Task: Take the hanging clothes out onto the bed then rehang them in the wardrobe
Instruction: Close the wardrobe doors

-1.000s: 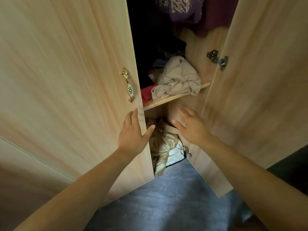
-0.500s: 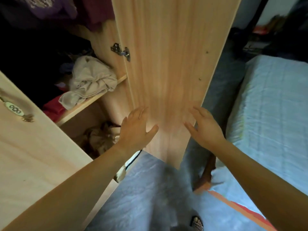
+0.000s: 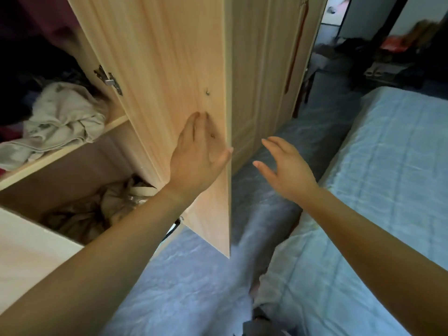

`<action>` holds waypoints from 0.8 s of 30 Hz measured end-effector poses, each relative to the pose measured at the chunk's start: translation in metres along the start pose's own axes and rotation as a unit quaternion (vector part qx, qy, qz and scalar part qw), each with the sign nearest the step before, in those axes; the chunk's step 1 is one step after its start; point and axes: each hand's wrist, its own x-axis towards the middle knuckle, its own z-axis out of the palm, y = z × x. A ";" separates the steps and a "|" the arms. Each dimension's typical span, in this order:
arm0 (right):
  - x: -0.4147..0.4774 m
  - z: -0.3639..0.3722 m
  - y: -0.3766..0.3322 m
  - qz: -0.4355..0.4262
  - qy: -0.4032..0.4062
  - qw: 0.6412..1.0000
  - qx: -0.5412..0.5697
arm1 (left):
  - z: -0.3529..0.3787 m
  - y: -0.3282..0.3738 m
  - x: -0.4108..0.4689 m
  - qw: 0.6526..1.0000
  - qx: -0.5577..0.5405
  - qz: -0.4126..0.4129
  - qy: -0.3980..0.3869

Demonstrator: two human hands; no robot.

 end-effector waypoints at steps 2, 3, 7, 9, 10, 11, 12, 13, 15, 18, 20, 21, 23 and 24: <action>0.011 0.001 0.016 -0.024 -0.017 0.999 0.013 | 0.013 0.015 0.006 0.999 -0.007 -0.028 0.038; 0.016 0.001 0.022 -0.033 -0.026 0.999 0.022 | 0.017 0.021 0.010 0.997 -0.014 -0.044 0.054; 0.029 0.005 0.040 -0.068 -0.052 0.996 0.034 | 0.031 0.035 0.021 0.989 -0.021 -0.085 0.116; 0.035 0.007 0.045 -0.084 -0.056 0.994 0.039 | 0.033 0.036 0.024 0.988 -0.003 -0.094 0.123; 0.038 0.008 0.046 -0.090 -0.061 0.993 0.045 | 0.034 0.036 0.024 0.988 0.010 -0.095 0.122; 0.041 0.010 0.047 -0.096 -0.066 0.992 0.052 | 0.034 0.038 0.024 0.988 0.020 -0.096 0.118; 0.044 0.012 0.045 -0.103 -0.070 0.991 0.057 | 0.032 0.040 0.023 0.988 0.025 -0.100 0.112; 0.048 0.013 0.043 -0.113 -0.075 0.989 0.062 | 0.030 0.040 0.022 0.989 0.026 -0.104 0.105; 0.055 0.016 0.034 -0.139 -0.088 0.984 0.069 | 0.022 0.039 0.016 0.989 0.031 -0.103 0.099; 0.063 0.024 0.015 -0.172 -0.108 0.975 0.085 | 0.009 0.035 0.001 0.989 0.046 -0.101 0.099; 0.066 0.031 0.000 -0.194 -0.119 0.968 0.107 | 0.000 0.030 -0.013 0.989 0.048 -0.104 0.096; 0.068 0.035 -0.008 -0.205 -0.120 0.964 0.119 | -0.005 0.026 -0.020 0.989 0.045 -0.107 0.096; 0.069 0.043 -0.024 -0.226 -0.116 0.957 0.137 | -0.018 0.017 -0.035 0.986 0.032 -0.123 0.106; 0.069 0.046 -0.033 -0.239 -0.114 0.954 0.144 | -0.026 0.013 -0.043 0.984 0.020 -0.138 0.115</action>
